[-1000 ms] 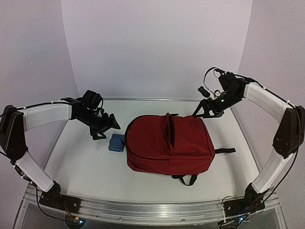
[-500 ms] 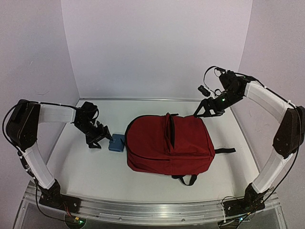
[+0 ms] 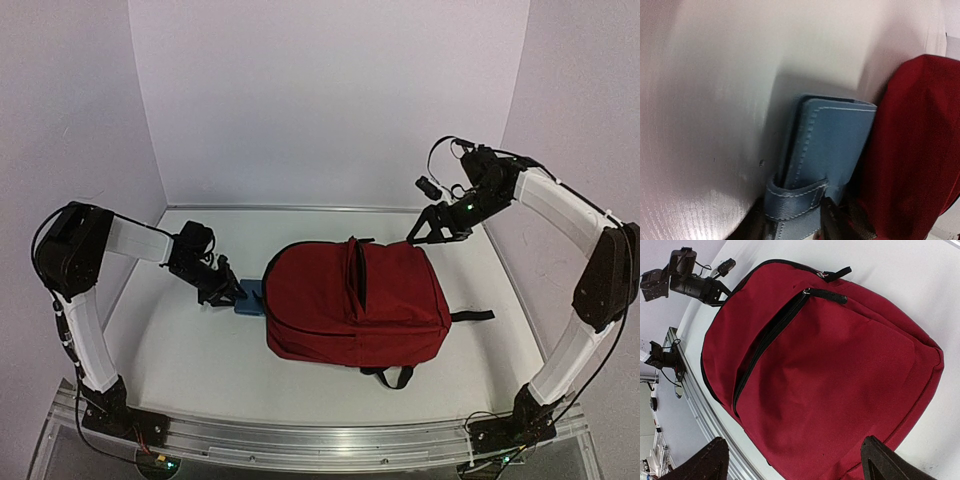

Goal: Pack the student bag
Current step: Pick up the stationery from the center of the board.

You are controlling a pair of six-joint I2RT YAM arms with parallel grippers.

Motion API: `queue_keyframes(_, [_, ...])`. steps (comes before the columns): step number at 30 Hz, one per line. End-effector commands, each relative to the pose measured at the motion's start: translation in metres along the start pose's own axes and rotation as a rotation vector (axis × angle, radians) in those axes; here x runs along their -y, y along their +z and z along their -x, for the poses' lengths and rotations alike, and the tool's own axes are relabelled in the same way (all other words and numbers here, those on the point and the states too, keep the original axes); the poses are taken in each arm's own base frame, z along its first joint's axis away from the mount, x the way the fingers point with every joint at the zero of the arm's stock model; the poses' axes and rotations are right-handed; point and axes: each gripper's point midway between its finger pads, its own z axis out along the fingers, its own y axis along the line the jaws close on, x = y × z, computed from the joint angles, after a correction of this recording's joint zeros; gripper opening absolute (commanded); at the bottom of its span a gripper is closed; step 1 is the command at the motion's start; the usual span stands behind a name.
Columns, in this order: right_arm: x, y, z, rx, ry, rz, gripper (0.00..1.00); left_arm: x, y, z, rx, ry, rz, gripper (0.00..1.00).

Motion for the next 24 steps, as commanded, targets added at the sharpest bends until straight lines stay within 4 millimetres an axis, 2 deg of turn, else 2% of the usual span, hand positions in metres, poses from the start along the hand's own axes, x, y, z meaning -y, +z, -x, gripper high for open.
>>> queue_keyframes(1, [-0.013,-0.012,0.012,0.04,-0.046,0.016,0.91,0.018,-0.007,0.011,0.042,0.046,-0.034,0.19])
queue_keyframes(4, [-0.013,-0.012,0.013,0.041,-0.045,0.02,0.91,0.014,-0.019,0.012,0.066,0.037,0.026,0.01])
queue_keyframes(9, [-0.015,-0.013,0.018,0.053,-0.051,0.029,0.91,0.023,-0.048,0.012,0.124,0.049,0.051,0.0])
queue_keyframes(13, [-0.019,-0.018,0.027,0.076,-0.056,0.033,0.91,0.037,-0.085,0.016,0.204,0.067,0.088,0.0])
queue_keyframes(18, [-0.031,-0.029,0.049,0.139,-0.044,0.076,0.91,0.084,-0.141,0.026,0.303,0.14,0.042,0.0])
queue_keyframes(21, [-0.046,-0.037,0.069,0.192,-0.015,0.139,0.91,0.138,-0.174,0.026,0.342,0.238,-0.118,0.0])
queue_keyframes(24, [-0.069,-0.044,0.089,0.239,0.061,0.257,0.91,0.207,-0.197,0.005,0.332,0.415,-0.319,0.0])
